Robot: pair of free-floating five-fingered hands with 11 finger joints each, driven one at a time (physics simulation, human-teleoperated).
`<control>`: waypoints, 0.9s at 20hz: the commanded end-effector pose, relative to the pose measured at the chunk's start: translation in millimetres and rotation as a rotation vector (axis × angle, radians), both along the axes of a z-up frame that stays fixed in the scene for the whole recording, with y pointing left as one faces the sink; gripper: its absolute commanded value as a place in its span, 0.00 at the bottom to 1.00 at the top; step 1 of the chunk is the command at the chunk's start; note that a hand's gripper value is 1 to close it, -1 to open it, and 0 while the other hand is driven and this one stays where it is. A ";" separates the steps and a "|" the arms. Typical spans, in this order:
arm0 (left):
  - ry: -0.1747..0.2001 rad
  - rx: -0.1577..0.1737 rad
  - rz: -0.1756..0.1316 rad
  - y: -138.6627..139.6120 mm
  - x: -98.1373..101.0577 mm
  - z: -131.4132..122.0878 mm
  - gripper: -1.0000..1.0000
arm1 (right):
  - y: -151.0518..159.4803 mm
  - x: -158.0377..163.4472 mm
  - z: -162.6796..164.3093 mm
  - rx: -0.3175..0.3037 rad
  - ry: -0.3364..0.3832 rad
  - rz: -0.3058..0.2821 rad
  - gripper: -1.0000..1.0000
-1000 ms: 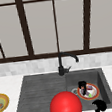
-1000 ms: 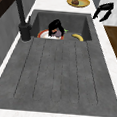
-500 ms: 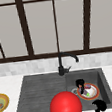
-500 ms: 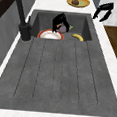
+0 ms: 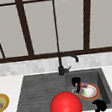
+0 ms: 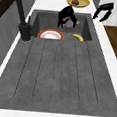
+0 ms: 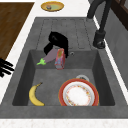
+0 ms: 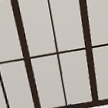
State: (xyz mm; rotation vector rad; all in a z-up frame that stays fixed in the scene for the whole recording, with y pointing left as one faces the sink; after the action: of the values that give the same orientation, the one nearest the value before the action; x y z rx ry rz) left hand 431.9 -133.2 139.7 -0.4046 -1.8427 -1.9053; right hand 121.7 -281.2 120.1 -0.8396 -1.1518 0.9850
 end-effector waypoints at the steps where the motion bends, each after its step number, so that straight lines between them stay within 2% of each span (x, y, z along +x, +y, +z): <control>1: 0.005 0.019 -0.033 14.7 -12.8 31.0 1.00 | 0.0 0.0 0.0 0.000 0.000 0.000 0.50; 8: 0.020 0.019 -0.024 39.2 -39.1 83.3 1.00 | 0.0 0.0 0.0 0.000 0.000 0.000 0.50; 18: 0.007 0.013 -0.003 87.6 -79.9 155.9 1.00 | 0.0 0.0 0.0 0.000 0.000 0.000 0.50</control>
State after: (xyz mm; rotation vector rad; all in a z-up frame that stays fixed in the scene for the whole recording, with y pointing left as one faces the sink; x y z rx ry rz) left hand 363.9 -63.9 275.2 -0.4048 -1.8254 -1.9128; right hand 121.7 -281.2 120.1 -0.8396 -1.1518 0.9850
